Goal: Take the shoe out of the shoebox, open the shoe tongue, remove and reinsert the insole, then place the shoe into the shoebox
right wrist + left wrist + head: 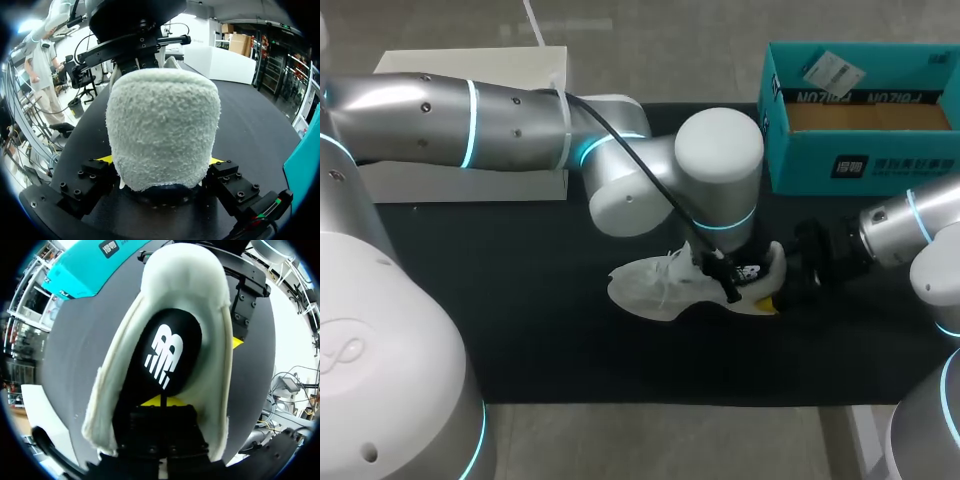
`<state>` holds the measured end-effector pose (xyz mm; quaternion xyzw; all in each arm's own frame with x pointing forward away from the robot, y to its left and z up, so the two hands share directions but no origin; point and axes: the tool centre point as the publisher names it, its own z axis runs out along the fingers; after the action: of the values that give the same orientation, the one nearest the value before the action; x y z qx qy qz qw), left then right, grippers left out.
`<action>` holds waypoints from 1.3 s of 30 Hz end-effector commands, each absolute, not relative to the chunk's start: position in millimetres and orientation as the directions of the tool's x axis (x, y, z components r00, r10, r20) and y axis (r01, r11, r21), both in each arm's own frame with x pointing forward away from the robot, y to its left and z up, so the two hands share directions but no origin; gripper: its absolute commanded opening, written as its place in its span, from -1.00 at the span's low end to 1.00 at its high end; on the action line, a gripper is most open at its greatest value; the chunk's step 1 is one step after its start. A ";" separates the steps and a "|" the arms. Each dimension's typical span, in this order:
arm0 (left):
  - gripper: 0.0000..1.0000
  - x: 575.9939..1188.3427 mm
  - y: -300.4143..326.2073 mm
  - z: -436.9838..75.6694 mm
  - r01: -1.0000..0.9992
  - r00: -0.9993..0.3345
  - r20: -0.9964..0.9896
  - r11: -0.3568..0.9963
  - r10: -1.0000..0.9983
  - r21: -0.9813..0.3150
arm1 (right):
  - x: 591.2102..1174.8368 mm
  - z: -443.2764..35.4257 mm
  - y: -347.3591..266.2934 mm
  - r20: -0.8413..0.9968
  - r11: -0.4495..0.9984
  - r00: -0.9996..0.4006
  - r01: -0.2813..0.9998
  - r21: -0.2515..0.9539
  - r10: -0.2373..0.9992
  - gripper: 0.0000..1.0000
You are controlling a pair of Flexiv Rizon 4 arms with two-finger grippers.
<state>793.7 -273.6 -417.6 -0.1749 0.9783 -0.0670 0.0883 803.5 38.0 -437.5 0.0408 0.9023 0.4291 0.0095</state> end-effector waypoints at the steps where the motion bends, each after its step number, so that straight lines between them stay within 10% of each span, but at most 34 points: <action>1: -1.00 806.7 -268.9 -441.8 -0.351 -0.922 -0.094 0.914 -0.375 -0.203 | 796.2 -441.2 42.7 0.015 0.631 -0.997 0.063 0.773 0.081 -1.00; 39: -1.00 800.2 -270.4 -343.7 -0.528 -0.849 0.321 0.679 -0.420 -0.510 | 796.2 -441.2 42.7 0.015 0.631 -0.997 0.063 0.773 0.081 -1.00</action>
<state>800.7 -276.5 -343.0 -0.2658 0.9176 -0.2859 -0.0748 799.0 39.9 -437.4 0.0392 0.9022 0.4295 0.0083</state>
